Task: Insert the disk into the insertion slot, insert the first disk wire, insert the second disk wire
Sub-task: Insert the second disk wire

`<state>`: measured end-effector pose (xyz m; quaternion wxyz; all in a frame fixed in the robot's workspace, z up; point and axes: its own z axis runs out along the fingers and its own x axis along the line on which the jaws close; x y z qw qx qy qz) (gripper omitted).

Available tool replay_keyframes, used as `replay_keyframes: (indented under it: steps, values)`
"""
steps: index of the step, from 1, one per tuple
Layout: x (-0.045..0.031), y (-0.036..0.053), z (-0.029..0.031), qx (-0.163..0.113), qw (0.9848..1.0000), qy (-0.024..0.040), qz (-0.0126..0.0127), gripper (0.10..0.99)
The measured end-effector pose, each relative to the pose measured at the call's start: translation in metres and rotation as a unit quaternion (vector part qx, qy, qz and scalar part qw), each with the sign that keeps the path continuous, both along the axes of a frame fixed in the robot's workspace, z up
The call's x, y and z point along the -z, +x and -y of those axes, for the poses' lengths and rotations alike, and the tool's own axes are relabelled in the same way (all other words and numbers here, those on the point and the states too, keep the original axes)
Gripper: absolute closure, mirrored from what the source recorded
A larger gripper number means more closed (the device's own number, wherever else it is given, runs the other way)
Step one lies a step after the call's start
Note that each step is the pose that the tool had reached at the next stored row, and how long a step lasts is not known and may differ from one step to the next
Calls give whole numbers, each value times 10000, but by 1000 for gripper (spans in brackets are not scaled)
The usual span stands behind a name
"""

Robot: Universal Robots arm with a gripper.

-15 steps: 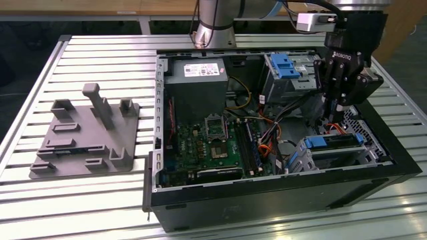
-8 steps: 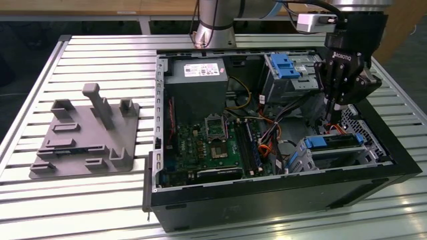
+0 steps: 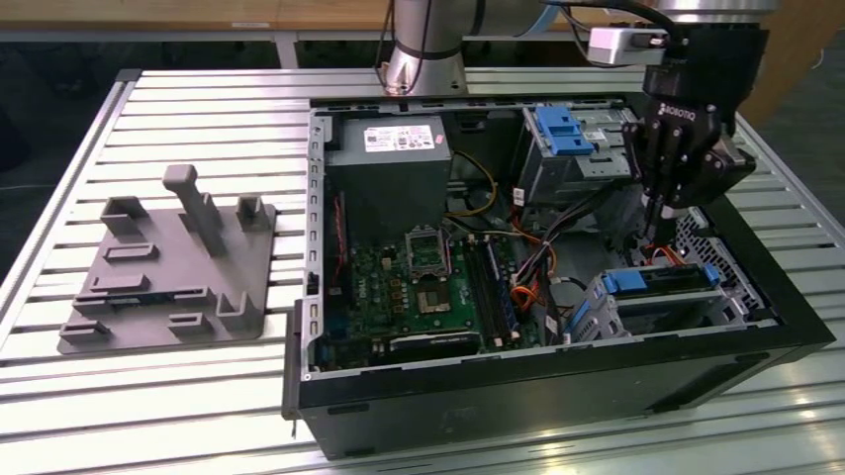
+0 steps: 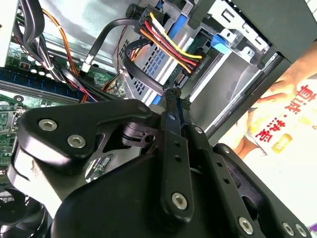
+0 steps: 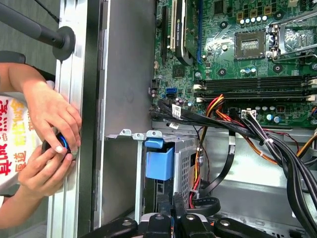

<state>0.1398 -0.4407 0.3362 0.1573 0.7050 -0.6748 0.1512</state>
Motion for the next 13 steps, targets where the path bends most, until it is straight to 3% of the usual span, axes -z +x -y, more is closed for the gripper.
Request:
replay_keyframes:
  steps: [5, 10, 13]
  values:
    - [-1, 20, 9, 0, 10000, 23, 0, 941]
    - [-11, 21, 60, -1, 9996, 275, 0, 941]
    - [-41, 24, 79, 0, 9993, 385, 0, 941]
